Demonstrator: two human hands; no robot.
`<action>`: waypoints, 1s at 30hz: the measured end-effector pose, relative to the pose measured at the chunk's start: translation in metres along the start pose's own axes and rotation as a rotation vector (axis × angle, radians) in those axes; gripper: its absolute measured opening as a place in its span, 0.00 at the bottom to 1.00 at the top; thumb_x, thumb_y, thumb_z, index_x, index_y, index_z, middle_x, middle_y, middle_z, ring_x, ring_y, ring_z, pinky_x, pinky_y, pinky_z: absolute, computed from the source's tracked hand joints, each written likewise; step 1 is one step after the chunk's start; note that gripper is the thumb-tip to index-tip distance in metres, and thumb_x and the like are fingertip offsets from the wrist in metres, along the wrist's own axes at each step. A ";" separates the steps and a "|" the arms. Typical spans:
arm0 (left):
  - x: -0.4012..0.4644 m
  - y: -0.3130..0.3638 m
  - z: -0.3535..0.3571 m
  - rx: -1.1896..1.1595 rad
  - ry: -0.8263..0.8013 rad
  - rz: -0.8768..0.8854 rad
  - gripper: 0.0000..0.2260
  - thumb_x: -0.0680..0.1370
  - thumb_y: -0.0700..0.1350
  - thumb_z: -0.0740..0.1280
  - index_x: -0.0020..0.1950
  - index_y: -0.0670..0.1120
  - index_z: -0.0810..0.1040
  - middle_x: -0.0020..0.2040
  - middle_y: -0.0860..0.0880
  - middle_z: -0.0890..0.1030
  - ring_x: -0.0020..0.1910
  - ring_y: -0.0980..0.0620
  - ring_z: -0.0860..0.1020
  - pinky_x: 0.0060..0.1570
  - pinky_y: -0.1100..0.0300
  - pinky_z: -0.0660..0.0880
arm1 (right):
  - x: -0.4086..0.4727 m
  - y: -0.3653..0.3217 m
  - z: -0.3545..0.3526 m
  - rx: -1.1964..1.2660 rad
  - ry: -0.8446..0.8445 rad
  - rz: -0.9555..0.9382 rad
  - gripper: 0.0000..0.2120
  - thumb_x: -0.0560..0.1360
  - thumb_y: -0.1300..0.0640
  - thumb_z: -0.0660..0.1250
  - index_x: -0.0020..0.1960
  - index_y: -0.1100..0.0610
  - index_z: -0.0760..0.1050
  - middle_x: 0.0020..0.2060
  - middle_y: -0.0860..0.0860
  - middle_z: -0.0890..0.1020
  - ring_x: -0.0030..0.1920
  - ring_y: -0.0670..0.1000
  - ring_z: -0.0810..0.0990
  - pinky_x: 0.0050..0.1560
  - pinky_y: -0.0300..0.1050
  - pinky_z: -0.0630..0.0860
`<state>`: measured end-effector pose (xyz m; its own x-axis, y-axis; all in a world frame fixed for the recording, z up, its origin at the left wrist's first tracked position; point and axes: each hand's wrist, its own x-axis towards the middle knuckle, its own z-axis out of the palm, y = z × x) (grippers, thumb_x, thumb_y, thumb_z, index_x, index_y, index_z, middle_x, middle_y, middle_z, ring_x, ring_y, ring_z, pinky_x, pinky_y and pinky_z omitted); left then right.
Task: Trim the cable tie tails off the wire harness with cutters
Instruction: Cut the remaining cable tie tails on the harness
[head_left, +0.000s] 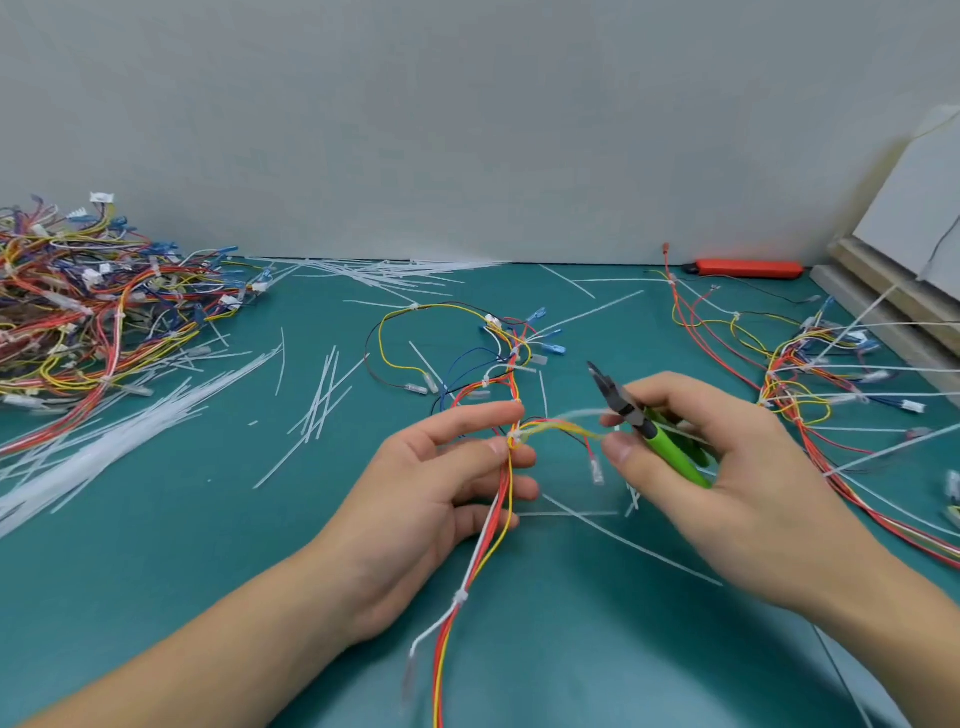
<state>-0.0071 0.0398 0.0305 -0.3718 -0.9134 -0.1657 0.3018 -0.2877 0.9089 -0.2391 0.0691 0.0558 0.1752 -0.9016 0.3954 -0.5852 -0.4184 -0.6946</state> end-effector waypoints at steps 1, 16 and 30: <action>0.000 0.000 0.001 -0.009 0.009 -0.005 0.11 0.78 0.42 0.69 0.59 0.48 0.85 0.55 0.39 0.85 0.47 0.47 0.84 0.40 0.58 0.80 | 0.000 0.000 0.000 0.018 -0.008 -0.008 0.03 0.80 0.50 0.71 0.52 0.47 0.79 0.42 0.44 0.83 0.45 0.48 0.81 0.46 0.30 0.72; 0.003 -0.003 0.001 -0.030 0.026 -0.041 0.14 0.72 0.37 0.74 0.58 0.41 0.81 0.53 0.39 0.85 0.40 0.47 0.84 0.39 0.59 0.81 | -0.002 0.000 0.022 0.355 -0.013 0.100 0.08 0.76 0.47 0.71 0.51 0.49 0.81 0.41 0.49 0.85 0.40 0.51 0.82 0.43 0.35 0.77; 0.006 0.005 -0.010 -0.306 -0.006 -0.157 0.18 0.69 0.38 0.75 0.58 0.43 0.82 0.53 0.42 0.85 0.38 0.50 0.84 0.37 0.58 0.80 | 0.003 0.018 0.002 -0.322 -0.081 -0.051 0.08 0.75 0.49 0.71 0.54 0.42 0.80 0.44 0.40 0.80 0.50 0.47 0.77 0.50 0.45 0.74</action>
<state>0.0014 0.0301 0.0300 -0.4395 -0.8495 -0.2917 0.4896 -0.4989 0.7151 -0.2479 0.0590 0.0431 0.2651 -0.8918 0.3666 -0.7918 -0.4183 -0.4450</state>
